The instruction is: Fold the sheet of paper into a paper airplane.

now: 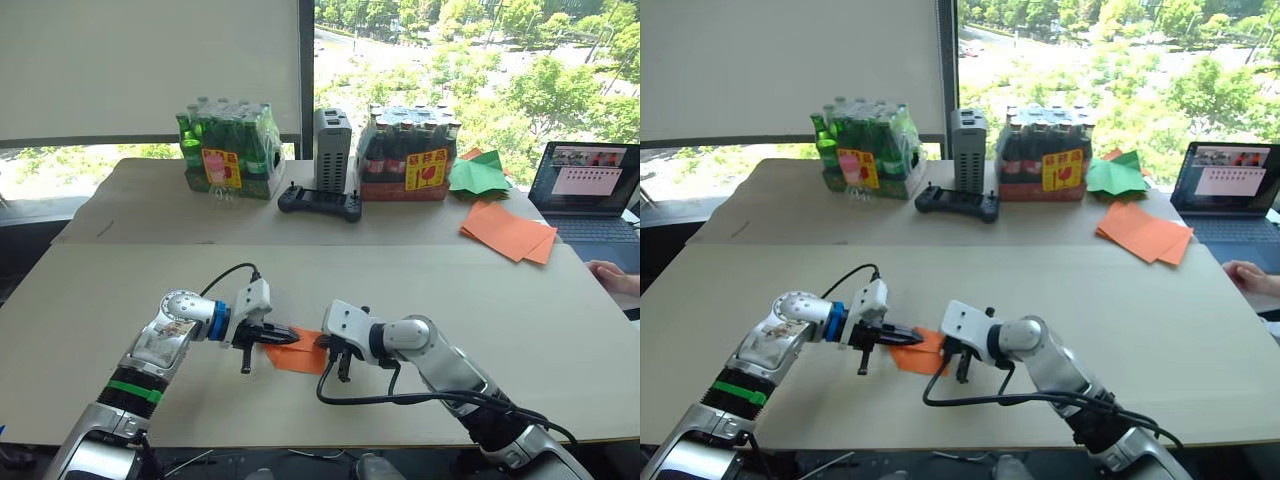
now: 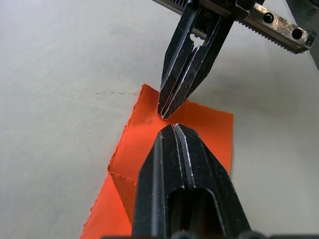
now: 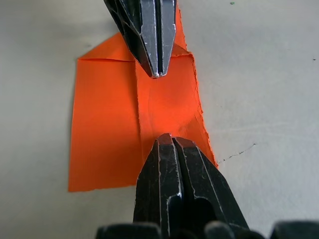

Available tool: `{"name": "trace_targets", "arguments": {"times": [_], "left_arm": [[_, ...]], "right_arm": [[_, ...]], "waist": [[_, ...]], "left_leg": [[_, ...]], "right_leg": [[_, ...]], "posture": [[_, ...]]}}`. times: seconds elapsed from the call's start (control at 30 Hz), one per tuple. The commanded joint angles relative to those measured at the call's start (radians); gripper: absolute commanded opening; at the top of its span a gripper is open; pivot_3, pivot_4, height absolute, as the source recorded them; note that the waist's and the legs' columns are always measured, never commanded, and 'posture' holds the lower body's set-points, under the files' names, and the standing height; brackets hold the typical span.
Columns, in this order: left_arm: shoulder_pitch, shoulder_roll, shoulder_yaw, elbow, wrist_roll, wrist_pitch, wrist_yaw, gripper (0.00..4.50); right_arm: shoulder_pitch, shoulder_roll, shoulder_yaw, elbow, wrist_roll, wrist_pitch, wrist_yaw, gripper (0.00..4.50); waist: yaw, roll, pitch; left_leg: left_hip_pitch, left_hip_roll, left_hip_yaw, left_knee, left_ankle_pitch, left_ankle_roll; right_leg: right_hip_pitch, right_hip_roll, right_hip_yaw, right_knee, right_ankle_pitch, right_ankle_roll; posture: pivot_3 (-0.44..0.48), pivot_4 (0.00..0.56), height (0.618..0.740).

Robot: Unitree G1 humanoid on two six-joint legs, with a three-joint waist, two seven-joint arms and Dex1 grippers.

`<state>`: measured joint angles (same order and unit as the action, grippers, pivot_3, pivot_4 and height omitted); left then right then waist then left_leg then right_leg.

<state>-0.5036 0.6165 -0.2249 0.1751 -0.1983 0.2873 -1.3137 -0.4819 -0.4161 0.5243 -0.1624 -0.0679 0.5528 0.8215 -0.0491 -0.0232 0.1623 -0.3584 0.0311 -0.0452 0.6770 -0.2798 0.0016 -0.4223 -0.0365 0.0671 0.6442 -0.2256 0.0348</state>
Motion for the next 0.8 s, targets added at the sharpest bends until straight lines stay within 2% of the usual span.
{"name": "trace_targets", "arguments": {"times": [0.03,0.2,0.37,0.8], "left_arm": [[0.0,0.015,-0.02,0.033,0.046,-0.062,0.012,0.0],[-0.01,0.014,-0.056,0.13,0.125,-0.165,0.031,0.0],[0.002,0.026,-0.073,0.172,0.15,-0.205,0.02,0.0],[0.053,0.1,-0.037,0.172,0.128,-0.205,-0.008,0.0]], "right_arm": [[0.021,-0.001,0.038,0.033,-0.019,0.045,0.009,0.05],[0.023,0.0,0.04,0.017,-0.018,0.061,0.011,0.05],[0.024,-0.001,0.037,0.013,-0.019,0.075,0.01,0.05],[0.016,0.008,0.039,0.024,-0.025,0.086,0.006,0.05]], "waist": [[0.0,0.0,0.0],[0.002,0.0,0.0],[0.002,0.0,0.0],[-0.006,0.0,-0.001]], "left_leg": [[0.0,0.0,0.0,0.0,0.0,0.0],[0.0,0.0,0.0,0.0,0.0,0.0],[0.001,0.0,0.0,0.0,0.0,0.0],[0.003,0.001,0.001,-0.001,0.0,0.0]], "right_leg": [[0.0,0.0,0.0,0.0,0.0,0.0],[0.0,0.0,0.0,0.0,0.0,-0.001],[0.001,0.0,0.0,0.0,0.0,-0.001],[0.002,0.0,0.0,0.001,-0.001,-0.001]], "posture": [[0.0,0.15,0.733],[0.0,0.15,0.733],[0.0,0.15,0.733],[0.0,0.15,0.733]]}}
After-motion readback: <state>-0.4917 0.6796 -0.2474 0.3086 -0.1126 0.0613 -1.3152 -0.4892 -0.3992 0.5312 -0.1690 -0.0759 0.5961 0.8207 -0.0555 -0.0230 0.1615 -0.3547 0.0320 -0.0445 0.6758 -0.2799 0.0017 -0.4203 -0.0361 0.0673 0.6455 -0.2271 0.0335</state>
